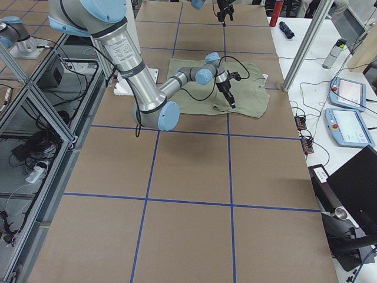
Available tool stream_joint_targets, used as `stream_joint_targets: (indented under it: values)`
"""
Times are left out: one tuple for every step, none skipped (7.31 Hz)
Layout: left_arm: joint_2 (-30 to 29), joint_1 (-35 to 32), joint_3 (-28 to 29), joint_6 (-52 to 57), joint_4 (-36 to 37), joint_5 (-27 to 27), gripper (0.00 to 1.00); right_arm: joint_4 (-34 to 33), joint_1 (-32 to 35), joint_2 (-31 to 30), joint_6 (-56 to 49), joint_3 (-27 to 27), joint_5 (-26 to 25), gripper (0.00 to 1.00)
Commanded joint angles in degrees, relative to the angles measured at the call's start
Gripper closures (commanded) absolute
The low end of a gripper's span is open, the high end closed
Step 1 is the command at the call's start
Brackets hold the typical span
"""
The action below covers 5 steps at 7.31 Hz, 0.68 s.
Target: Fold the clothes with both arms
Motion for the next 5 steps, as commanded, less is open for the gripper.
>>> stream_joint_targets:
  values:
    - [-0.2,0.3,-0.9,-6.9,0.0,0.0,0.0,6.9,3.9,-0.1,1.8,0.8,12.9,0.0]
    - [-0.1,0.4,-2.5,-14.7,0.0,0.0,0.0,7.3,4.1,-0.9,11.3,2.9,16.2,0.0]
    - [1.4,1.0,-5.1,-23.3,-0.4,0.3,0.0,7.4,4.2,-3.8,17.2,9.3,18.6,0.0]
    - [5.4,2.9,-7.5,-30.2,-5.1,0.7,0.0,7.4,2.6,-10.4,26.4,18.9,20.1,0.0]
    - [10.0,5.5,-8.2,-38.4,-14.0,1.0,0.0,7.6,0.8,-15.9,34.3,27.3,19.9,0.0]
